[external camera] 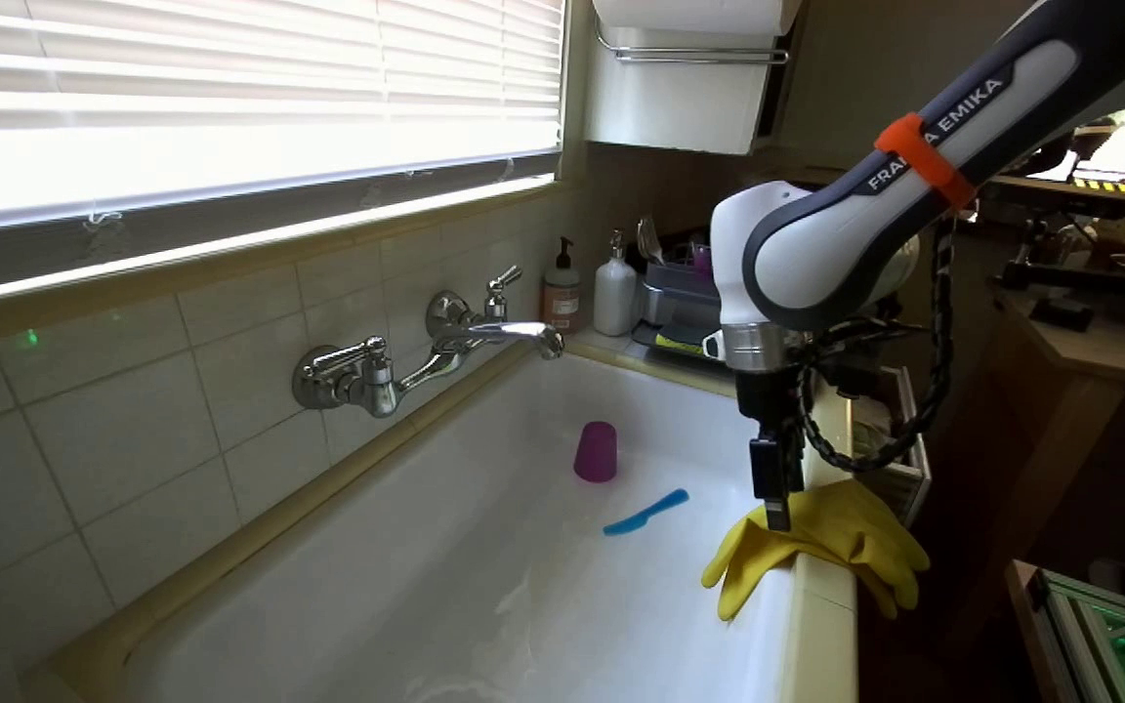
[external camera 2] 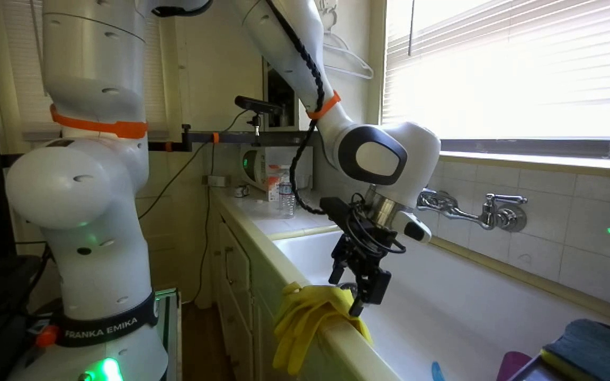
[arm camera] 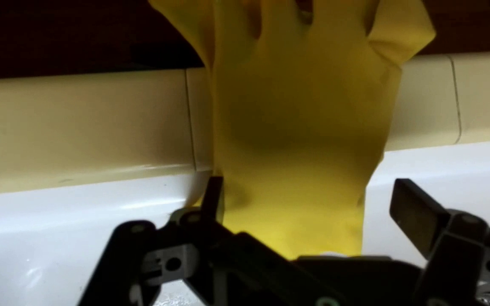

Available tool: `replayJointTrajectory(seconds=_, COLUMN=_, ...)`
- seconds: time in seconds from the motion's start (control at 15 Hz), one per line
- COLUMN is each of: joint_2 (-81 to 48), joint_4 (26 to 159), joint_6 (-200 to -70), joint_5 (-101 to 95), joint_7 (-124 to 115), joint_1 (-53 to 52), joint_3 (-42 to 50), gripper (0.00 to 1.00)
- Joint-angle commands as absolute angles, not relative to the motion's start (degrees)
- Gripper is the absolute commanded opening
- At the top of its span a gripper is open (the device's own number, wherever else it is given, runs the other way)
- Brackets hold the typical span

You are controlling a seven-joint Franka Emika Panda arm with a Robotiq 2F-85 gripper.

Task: Move the gloves and place them on the counter to the left of the sink

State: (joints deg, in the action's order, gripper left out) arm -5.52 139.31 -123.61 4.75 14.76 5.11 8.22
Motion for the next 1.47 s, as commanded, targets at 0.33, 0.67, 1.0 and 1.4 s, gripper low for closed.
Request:
replayJointTrajectory(seconds=0.33, joint_2=-8.69, joint_4=136.28, joint_6=-117.83, joint_5=-0.18, joint_7=17.63, joint_1=5.95, joint_3=6.51, gripper=0.57)
replayJointTrajectory(seconds=0.67, joint_2=-9.06, joint_4=134.24, joint_6=-113.07, joint_5=1.41, joint_7=20.66, joint_1=6.10, joint_3=5.84, gripper=0.19)
replayJointTrajectory(seconds=1.0, joint_2=-9.04, joint_4=131.52, joint_6=-106.27, joint_5=5.78, joint_7=24.32, joint_1=6.58, joint_3=5.17, gripper=0.00)
replayJointTrajectory(seconds=1.4, joint_2=-8.81, joint_4=128.76, joint_6=-101.44, joint_5=7.34, joint_7=25.44, joint_1=6.30, joint_3=4.64, gripper=0.01)
